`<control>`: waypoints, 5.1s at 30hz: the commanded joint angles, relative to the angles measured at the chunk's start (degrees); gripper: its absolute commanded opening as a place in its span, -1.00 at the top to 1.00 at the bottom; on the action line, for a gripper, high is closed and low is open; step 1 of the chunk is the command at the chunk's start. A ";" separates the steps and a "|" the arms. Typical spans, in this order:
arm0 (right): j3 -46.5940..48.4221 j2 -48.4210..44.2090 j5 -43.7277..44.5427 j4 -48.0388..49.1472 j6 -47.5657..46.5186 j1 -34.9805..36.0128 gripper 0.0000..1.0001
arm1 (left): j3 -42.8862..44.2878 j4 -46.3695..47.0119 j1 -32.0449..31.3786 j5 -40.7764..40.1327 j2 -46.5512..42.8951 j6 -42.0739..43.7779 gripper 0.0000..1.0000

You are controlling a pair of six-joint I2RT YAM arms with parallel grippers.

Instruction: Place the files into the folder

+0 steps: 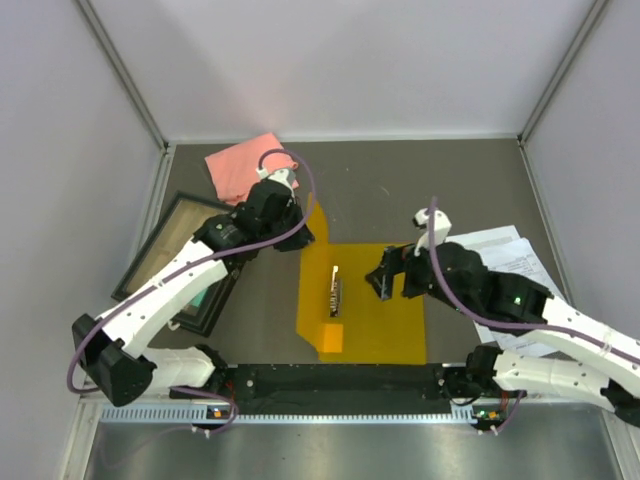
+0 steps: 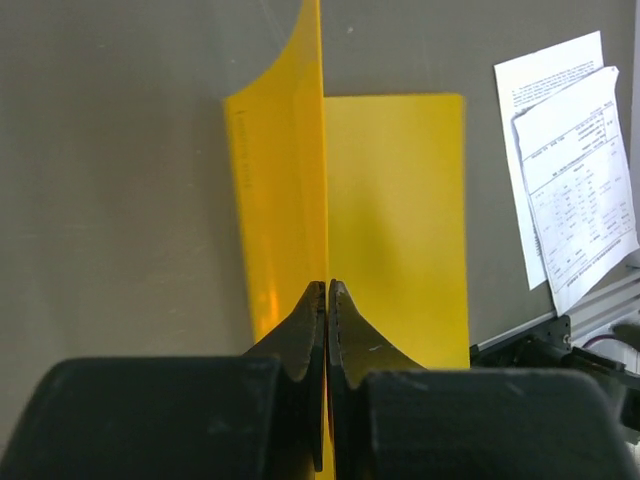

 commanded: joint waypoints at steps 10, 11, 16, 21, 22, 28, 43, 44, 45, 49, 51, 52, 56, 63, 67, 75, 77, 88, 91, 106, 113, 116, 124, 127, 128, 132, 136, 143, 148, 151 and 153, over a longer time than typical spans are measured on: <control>-17.76 -3.26 -19.11 4.43 -4.80 -24.33 -0.98 | -3.78 -6.45 6.01 -1.36 -7.20 1.78 1.00; -18.90 -2.55 -20.34 6.09 -5.07 -25.65 -0.97 | -5.01 -6.37 6.10 -2.50 -7.64 1.51 1.00; -20.23 2.46 -22.03 8.12 -6.74 -26.36 -0.97 | -9.41 -3.74 6.63 -2.07 -10.54 0.19 1.00; -23.48 3.61 -26.15 12.76 -6.40 -30.22 -0.94 | -10.38 -4.96 7.24 -2.07 -11.60 2.12 1.00; -24.01 3.61 -27.11 13.65 -6.13 -30.75 -0.93 | -10.21 -5.31 7.33 -2.24 -11.69 2.90 1.00; -26.55 5.28 -30.11 18.05 -4.99 -31.55 -0.63 | -10.29 -4.52 7.51 -0.05 -12.04 4.92 1.00; -28.49 14.68 -26.86 19.29 -2.18 -36.65 0.72 | -15.03 -6.10 10.75 -8.75 -8.00 7.75 1.00; -28.49 14.95 -25.90 19.20 -1.92 -36.73 0.73 | -15.56 -6.01 11.28 -9.01 -8.26 7.75 1.00; -28.49 15.38 -25.54 18.94 -2.09 -36.65 0.75 | -15.91 -6.19 11.90 -9.36 -8.44 7.57 1.00; -28.14 16.00 -22.03 17.62 -2.35 -36.65 0.76 | -18.72 -6.28 16.20 -10.25 -9.49 6.34 1.00; -28.14 16.35 -21.32 17.70 -2.35 -36.65 0.76 | -19.52 -5.23 17.87 -9.20 -9.58 6.25 1.00; -28.32 16.44 -21.50 17.97 -2.44 -36.65 0.76 | -20.22 -4.79 18.32 -7.54 -9.58 6.25 1.00; -27.97 16.62 -22.20 18.23 -2.27 -36.65 0.76 | -20.75 -3.12 19.11 -4.71 -8.27 6.86 1.00; -26.74 15.65 -21.85 17.27 -3.23 -36.65 0.75 | -18.47 -3.02 19.81 -4.53 -7.65 7.92 1.00; -26.91 15.56 -22.20 18.05 -2.88 -36.65 0.75 | -16.97 -2.94 20.25 -2.17 -7.65 9.15 1.00; -24.20 17.14 -22.03 18.15 -3.76 -36.65 0.74 | -13.64 -1.45 21.74 1.18 -6.86 9.68 1.00; -22.96 17.58 -21.76 17.88 -4.46 -36.82 0.73 | -12.32 -1.09 22.01 2.50 -5.45 9.68 1.00; -16.89 20.75 -23.61 17.35 -7.10 -39.37 0.67 | -8.18 -0.57 22.63 5.22 -2.02 10.65 1.00; -17.16 20.31 -23.69 17.09 -7.54 -39.55 0.63 | -9.32 -0.39 22.98 5.84 -2.55 11.00 1.00; -16.81 15.39 -17.64 8.58 -11.66 -39.64 -0.37 | -8.10 -6.36 23.51 4.26 -9.31 18.37 -0.33; -13.30 11.09 -14.47 2.06 -13.25 -39.64 -0.77 | -2.75 -11.55 23.51 5.65 -11.42 20.84 -0.49; -10.48 9.24 -16.65 0.48 -13.07 -39.20 -0.80 | 2.79 -12.78 23.51 7.93 -13.53 20.14 -0.51; -4.78 16.69 -26.07 8.55 -7.20 -29.73 -0.64 | 3.96 7.40 22.72 35.53 -13.36 4.36 -0.42; -2.23 22.49 -27.99 14.00 -4.13 -22.07 -0.60 | 1.58 14.28 18.79 35.64 -11.61 0.20 -0.39; -2.04 23.55 -29.05 15.49 -3.24 -20.93 -0.60 | 1.23 14.81 17.02 34.16 -10.21 0.45 -0.37; -5.28 26.02 -29.50 21.83 1.77 -19.25 -0.56 | 0.70 7.37 7.88 17.39 -6.16 4.92 -0.28; -8.53 26.20 -26.17 20.27 0.65 -19.68 -0.54 | -7.27 8.55 5.22 11.81 -3.69 4.68 -0.21; -20.04 21.90 -26.32 23.41 0.11 -27.48 -0.49 | -20.13 12.90 5.22 7.36 -1.50 3.44 -0.14; -26.64 21.10 -26.60 25.08 -1.03 -32.34 -0.44 | -23.29 9.19 5.22 0.31 -0.70 4.93 -0.10; -28.14 22.33 -25.98 26.23 -1.21 -33.57 -0.41 | -25.76 8.93 5.31 -0.93 -0.62 3.45 -0.09; -27.97 23.73 -26.77 27.02 -1.21 -33.84 -0.38 | -27.77 9.80 5.22 -0.84 -0.44 2.65 -0.08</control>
